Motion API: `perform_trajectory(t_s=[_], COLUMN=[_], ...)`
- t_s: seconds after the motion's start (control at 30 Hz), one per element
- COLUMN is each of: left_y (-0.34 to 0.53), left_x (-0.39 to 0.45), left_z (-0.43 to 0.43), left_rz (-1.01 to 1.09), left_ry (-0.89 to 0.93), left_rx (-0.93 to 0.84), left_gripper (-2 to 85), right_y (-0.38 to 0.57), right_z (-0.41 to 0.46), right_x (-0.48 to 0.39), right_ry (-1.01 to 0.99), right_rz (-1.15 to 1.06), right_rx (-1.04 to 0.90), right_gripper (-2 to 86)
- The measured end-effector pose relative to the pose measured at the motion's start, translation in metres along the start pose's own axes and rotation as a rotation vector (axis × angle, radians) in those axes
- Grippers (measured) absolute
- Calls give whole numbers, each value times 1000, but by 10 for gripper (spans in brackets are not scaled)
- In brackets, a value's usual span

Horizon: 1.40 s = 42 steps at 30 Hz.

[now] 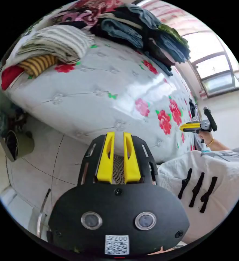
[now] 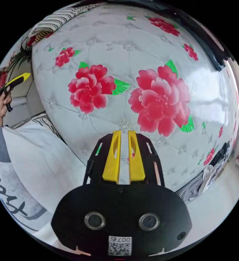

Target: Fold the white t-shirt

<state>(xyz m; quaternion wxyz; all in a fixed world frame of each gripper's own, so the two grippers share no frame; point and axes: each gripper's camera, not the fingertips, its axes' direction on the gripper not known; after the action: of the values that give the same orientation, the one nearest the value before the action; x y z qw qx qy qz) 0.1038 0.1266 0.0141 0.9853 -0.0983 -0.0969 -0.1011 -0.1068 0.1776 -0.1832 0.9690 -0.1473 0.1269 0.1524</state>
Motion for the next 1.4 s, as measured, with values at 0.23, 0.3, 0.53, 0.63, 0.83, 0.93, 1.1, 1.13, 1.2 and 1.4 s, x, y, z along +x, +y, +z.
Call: perform_trajectory(t_s=[0.23, 0.3, 0.53, 0.63, 0.83, 0.93, 1.1, 1.13, 1.2, 1.4], left_y=[-64, -70, -74, -66, -57, -59, -62, -62, -63, -57], left_x=[175, 210, 311, 342, 383, 393, 414, 417, 418, 410], left_z=[67, 80, 127, 142, 151, 153, 163, 164, 164, 157], left_rz=[441, 499, 439, 423, 451, 377, 313, 287, 218, -46], left_ry=[-131, -187, -230, -337, -470, -490, -579, -589, -587, -564], left_rx=[-211, -246, -326, -326, -303, -301, -321, -323, -313, -219], left_gripper=[-9, -9, -10, -10, -10, -10, -10, -10, -10, -10], right_y=[22, 29, 112, 195, 364, 401, 387, 374, 353, 273], right_z=[6, 2, 4, 14, 27, 19, 4, 1, -2, 3], right_x=[-48, -54, 6, 71, 171, 218, 296, 317, 346, 430], right_ry=[63, 49, -178, -207, -81, -25, 29, 33, 33, 54], right_rz=[79, 84, 323, 621, 1077, 1163, 1135, 1112, 1072, 1003], right_rx=[91, 151, 379, 495, 657, 705, 699, 680, 664, 605], right_gripper=[1, 3, 38, 52, 73, 83, 97, 99, 100, 87])
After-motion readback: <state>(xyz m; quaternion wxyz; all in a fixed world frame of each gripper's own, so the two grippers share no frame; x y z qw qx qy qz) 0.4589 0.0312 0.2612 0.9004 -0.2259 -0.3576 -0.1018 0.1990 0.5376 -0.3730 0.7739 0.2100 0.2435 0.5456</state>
